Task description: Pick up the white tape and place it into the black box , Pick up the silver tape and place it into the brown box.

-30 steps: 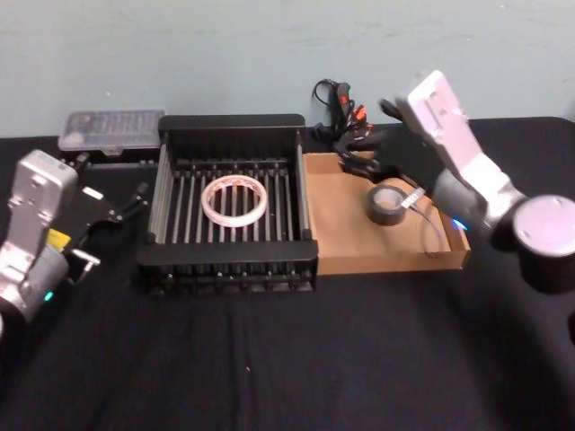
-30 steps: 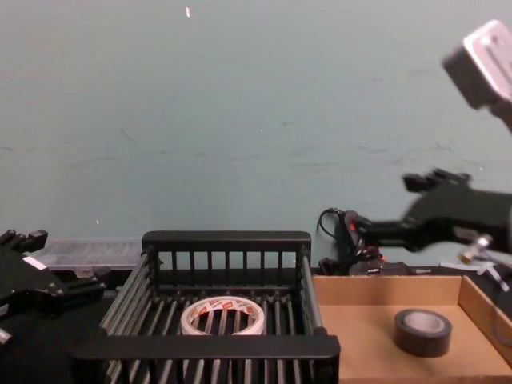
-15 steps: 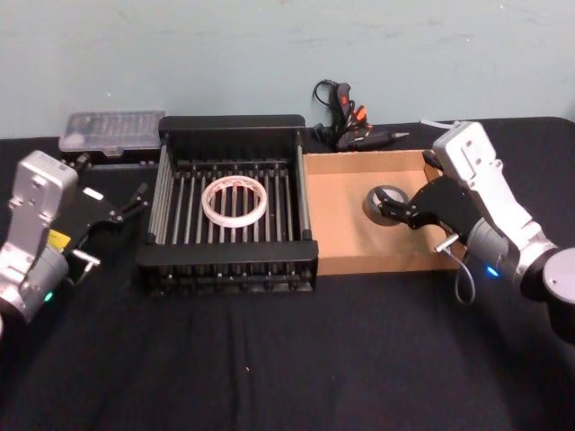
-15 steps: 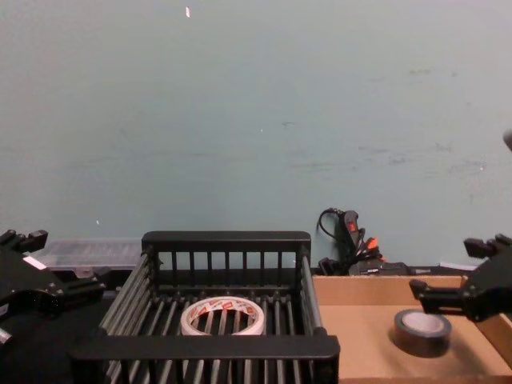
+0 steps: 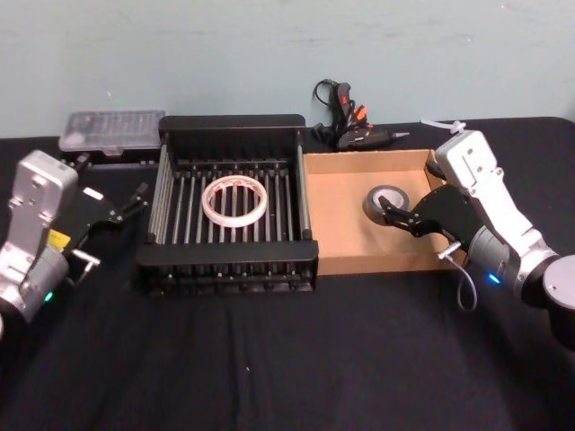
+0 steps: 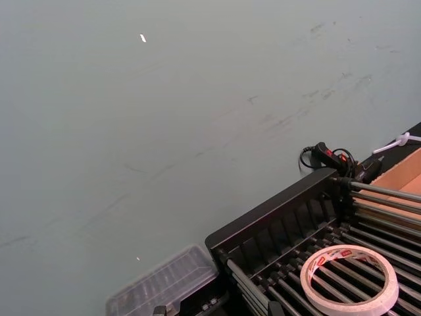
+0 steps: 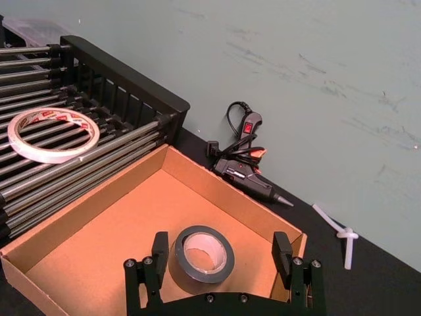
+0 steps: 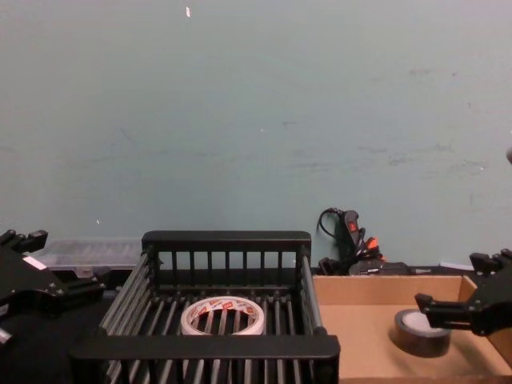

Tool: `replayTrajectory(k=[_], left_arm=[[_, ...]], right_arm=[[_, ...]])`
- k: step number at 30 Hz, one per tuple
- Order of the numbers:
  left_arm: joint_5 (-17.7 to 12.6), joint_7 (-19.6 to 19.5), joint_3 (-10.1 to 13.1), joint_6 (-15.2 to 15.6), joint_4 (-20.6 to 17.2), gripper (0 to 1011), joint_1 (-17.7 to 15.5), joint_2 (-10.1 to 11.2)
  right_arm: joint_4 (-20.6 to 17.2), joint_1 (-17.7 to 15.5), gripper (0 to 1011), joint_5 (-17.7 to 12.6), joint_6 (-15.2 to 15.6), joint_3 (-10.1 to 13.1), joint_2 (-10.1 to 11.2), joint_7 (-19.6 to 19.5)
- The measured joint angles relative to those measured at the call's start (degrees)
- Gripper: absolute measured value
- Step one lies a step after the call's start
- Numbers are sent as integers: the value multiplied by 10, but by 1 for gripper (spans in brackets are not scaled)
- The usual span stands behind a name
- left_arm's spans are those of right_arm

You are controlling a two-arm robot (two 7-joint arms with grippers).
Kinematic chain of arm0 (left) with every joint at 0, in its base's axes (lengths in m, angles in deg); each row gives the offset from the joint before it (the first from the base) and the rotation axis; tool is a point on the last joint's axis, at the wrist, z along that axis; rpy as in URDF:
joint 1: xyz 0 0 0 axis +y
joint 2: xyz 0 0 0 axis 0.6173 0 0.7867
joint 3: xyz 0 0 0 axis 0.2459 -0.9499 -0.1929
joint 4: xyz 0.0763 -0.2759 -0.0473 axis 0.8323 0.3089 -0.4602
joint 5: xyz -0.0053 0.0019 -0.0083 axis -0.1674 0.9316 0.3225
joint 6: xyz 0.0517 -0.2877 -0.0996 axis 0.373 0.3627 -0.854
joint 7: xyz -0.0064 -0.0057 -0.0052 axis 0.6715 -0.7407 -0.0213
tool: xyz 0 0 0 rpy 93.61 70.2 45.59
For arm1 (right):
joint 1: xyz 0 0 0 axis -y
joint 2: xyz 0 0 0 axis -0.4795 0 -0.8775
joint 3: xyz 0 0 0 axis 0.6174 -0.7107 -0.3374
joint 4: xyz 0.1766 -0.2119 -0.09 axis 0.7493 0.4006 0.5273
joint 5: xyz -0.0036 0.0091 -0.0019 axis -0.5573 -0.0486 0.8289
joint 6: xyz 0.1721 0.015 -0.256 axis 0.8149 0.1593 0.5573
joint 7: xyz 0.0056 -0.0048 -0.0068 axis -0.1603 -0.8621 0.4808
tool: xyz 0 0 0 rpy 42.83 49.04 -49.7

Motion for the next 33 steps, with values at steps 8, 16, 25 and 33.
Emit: replayTrajectory(k=[8, 16, 25, 33], left_arm=[[0, 0, 0, 0, 0, 1001, 0, 0], [0, 0, 0, 0, 0, 1001, 0, 0], [0, 0, 0, 0, 0, 1002, 0, 0], [0, 0, 0, 0, 0, 1001, 0, 0]], right_arm=[[0, 0, 1002, 0, 0, 0, 0, 0], [0, 0, 1002, 0, 0, -1, 1, 0], [0, 0, 1002, 0, -1, -1, 1, 0], [0, 0, 1002, 0, -1, -1, 1, 0]])
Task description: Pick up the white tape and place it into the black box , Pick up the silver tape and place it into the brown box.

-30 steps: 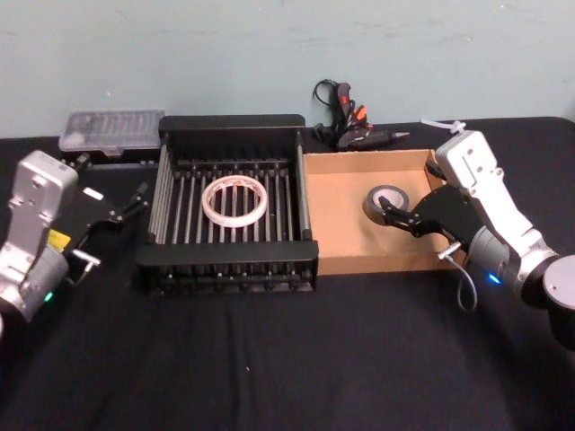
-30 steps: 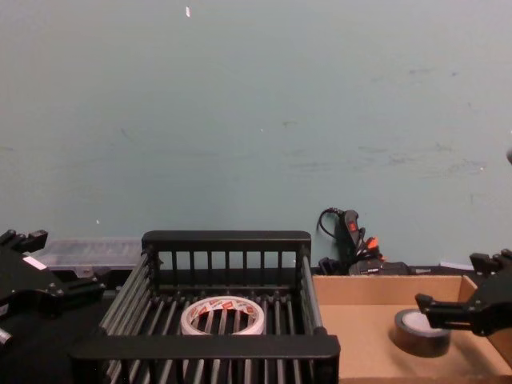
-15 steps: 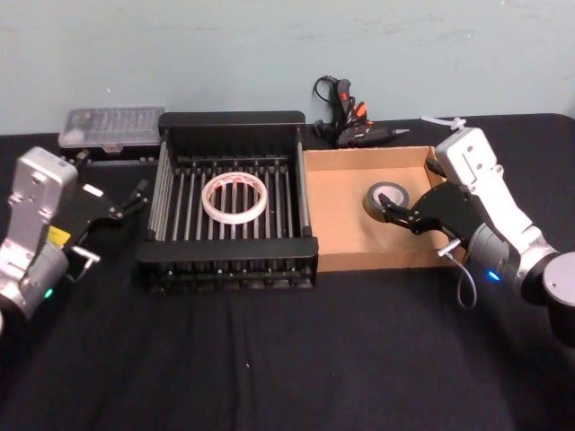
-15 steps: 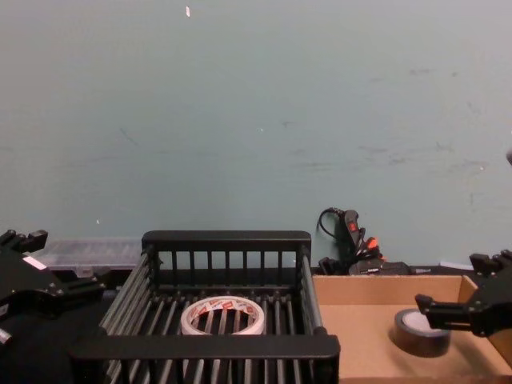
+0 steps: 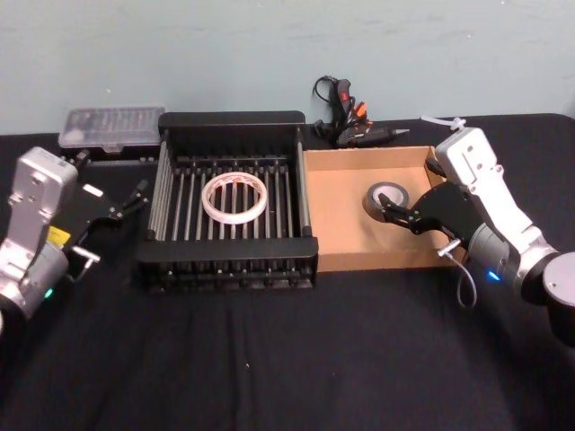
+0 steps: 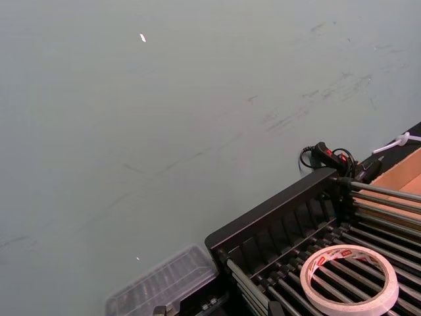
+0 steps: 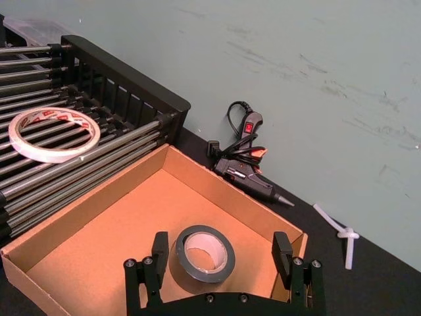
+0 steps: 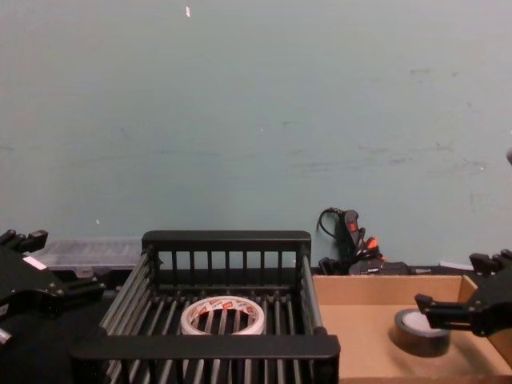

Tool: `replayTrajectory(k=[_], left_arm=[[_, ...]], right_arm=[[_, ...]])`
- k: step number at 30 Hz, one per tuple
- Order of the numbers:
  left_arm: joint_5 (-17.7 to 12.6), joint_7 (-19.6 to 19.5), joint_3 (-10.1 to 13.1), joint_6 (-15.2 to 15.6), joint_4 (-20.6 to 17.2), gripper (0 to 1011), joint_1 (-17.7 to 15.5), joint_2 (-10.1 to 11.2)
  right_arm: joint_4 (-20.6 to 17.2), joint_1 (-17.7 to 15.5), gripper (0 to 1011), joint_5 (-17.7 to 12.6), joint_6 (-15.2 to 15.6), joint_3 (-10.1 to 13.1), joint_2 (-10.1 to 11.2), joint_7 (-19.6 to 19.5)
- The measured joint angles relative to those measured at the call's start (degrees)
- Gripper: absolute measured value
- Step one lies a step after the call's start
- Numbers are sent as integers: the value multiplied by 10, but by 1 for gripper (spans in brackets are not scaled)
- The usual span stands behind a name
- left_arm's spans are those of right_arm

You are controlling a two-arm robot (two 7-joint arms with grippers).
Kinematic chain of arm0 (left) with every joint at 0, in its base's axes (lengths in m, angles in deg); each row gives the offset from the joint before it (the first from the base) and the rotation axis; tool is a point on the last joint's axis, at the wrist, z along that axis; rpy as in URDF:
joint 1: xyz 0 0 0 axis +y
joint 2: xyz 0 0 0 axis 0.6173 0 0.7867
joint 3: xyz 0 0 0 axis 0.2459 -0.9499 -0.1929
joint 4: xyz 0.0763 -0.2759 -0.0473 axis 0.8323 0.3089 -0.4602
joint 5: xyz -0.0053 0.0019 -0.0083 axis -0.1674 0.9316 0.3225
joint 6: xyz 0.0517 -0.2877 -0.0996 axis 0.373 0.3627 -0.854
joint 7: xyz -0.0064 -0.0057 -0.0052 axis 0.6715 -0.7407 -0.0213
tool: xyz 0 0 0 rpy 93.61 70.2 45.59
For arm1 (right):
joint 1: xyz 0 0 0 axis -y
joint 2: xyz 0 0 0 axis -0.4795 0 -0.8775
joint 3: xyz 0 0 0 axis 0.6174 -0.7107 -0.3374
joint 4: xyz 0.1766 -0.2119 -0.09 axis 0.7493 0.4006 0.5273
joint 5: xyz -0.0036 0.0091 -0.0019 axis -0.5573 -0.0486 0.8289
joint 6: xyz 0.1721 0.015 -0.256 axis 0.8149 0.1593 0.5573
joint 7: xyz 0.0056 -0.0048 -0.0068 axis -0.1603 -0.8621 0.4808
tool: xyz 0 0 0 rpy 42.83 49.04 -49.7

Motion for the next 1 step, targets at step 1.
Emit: replayTrajectory(k=[1], left_arm=[[0, 0, 0, 0, 0, 1001, 0, 0]], right_arm=[[0, 0, 1002, 0, 0, 0, 0, 0]])
